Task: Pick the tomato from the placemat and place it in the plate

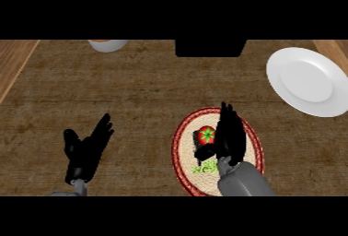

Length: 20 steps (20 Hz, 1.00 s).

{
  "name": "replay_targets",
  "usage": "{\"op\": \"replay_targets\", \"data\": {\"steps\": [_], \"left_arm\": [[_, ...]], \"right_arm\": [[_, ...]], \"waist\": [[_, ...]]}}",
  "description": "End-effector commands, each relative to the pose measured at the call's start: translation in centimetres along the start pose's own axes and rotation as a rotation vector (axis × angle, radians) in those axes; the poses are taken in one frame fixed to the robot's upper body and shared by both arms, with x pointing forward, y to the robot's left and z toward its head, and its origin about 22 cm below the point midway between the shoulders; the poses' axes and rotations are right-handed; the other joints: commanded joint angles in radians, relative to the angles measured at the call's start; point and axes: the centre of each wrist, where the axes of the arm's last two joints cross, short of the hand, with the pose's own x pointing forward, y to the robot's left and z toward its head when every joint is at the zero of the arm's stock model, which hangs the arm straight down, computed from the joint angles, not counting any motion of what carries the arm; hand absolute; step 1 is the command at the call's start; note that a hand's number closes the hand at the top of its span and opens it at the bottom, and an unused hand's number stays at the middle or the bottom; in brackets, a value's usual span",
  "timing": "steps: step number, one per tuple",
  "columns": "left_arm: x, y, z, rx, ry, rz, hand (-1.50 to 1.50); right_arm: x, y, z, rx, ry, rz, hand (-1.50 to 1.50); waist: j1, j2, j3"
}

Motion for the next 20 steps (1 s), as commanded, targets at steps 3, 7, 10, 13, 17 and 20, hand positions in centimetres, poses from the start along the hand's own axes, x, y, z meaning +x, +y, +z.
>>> {"op": "replay_targets", "data": {"steps": [3, 7, 10, 13, 17, 20], "left_arm": [[0.1, 0.7, 0.9, -0.016, 0.014, -0.010, 0.00], [-0.8, 1.2, 0.5, 0.008, -0.018, -0.010, 0.00], [-1.3, 0.7, 1.0, 0.005, -0.005, -0.008, 0.00], [0.1, 1.0, -0.2, -0.013, -0.008, 0.000, 0.00], [0.4, -0.3, -1.0, -0.009, 0.005, 0.001, 0.00], [-1.0, 0.8, 0.1, 0.005, -0.012, -0.002, 0.00]], "right_arm": [[0.7, 2.0, -1.0, 0.040, 0.068, 0.019, -1.50], [-0.9, 2.1, -2.9, 0.094, -0.006, 0.138, 1.50], [-1.8, 3.6, -1.6, 0.057, -0.012, 0.147, 1.50], [-1.1, 3.1, -3.1, 0.042, -0.032, 0.172, 1.50], [0.7, 3.8, -1.6, -0.070, -0.061, 0.171, 1.50], [-1.6, 1.8, -1.2, -0.137, -0.229, 0.132, 1.50]], "waist": [[0.003, 0.000, 0.000], [0.000, 0.000, 0.000], [-0.001, 0.000, 0.000], [-0.001, 0.000, 0.000], [0.000, 0.001, 0.000], [-0.007, -0.002, 0.000]]}}
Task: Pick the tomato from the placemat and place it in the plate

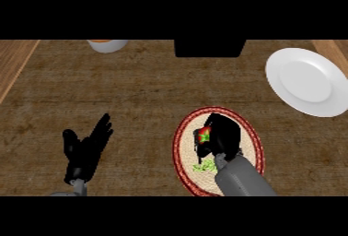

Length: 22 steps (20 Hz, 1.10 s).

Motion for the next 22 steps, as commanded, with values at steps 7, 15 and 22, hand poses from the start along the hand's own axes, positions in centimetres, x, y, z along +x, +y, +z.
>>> {"op": "replay_targets", "data": {"steps": [7, 15, 22], "left_arm": [[-1.2, 0.4, 0.6, 0.008, 0.019, 0.025, 0.00], [0.2, 1.3, 1.0, 0.006, 0.014, 0.000, 0.00], [-0.3, 1.3, -0.7, 0.010, 0.006, 0.006, 0.00]], "right_arm": [[-5.1, -3.7, 4.0, -0.073, -0.705, -0.093, 1.50], [-11.1, -10.8, 4.0, -0.318, -0.601, -0.368, 1.50], [-15.3, -14.8, -0.6, -0.380, -0.466, -0.604, 1.50]], "waist": [[-0.021, -0.002, 0.003], [-0.013, 0.002, 0.002], [-0.007, 0.008, 0.002]]}}
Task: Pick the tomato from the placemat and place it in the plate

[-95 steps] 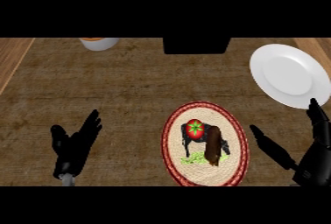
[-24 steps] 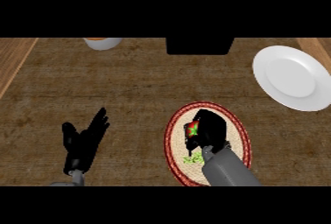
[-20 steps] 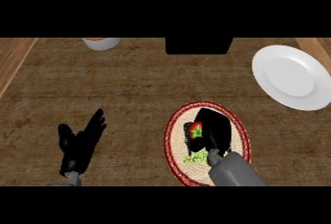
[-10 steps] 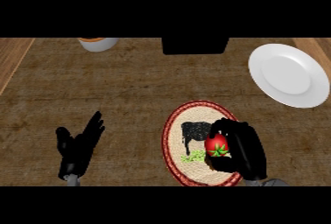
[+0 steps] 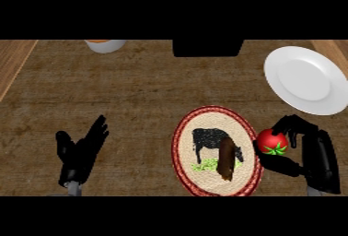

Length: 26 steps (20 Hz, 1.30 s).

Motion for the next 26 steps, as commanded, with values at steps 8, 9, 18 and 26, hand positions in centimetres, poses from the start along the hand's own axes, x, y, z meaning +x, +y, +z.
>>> {"op": "replay_targets", "data": {"steps": [8, 9, 18, 26], "left_arm": [[0.6, -1.7, -0.1, -0.029, -0.022, -0.023, 0.00], [0.6, -0.5, -1.1, -0.029, -0.013, -0.001, 0.00], [0.0, -2.0, -1.1, -0.059, -0.018, -0.028, 0.00], [2.1, -3.1, -1.5, -0.091, -0.035, -0.027, 0.00]], "right_arm": [[-9.7, -4.7, -7.6, -0.212, 0.071, -0.100, 1.50], [-10.8, -4.4, -8.5, -0.231, 0.082, -0.077, 1.50], [-16.2, -8.3, -12.7, -0.365, 0.110, -0.044, 1.50], [-16.5, -11.5, -15.0, -0.382, 0.117, -0.027, 1.50]], "waist": [[0.022, 0.004, 0.000], [0.028, 0.007, 0.000], [0.056, 0.017, 0.003], [0.079, 0.029, 0.005]]}}
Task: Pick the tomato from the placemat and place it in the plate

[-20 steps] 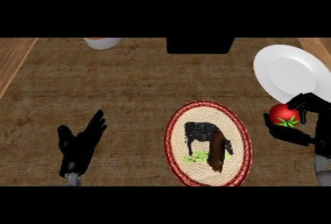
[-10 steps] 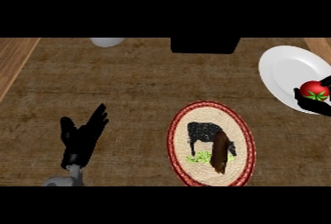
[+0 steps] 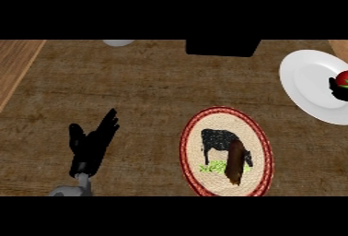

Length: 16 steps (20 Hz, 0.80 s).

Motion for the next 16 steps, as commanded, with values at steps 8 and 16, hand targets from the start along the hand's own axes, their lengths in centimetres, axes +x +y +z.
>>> {"op": "replay_targets", "data": {"steps": [8, 16], "left_arm": [[1.0, -0.6, -0.5, -0.053, -0.022, -0.027, 0.00], [0.9, -0.1, -0.3, -0.037, -0.017, -0.026, 0.00]], "right_arm": [[-1.7, -1.0, 0.2, 0.297, 0.213, 0.196, -1.50], [-1.0, -0.3, -0.3, 0.250, 0.102, -0.112, -1.50]], "waist": [[0.057, 0.024, 0.003], [0.031, 0.019, 0.008]]}}
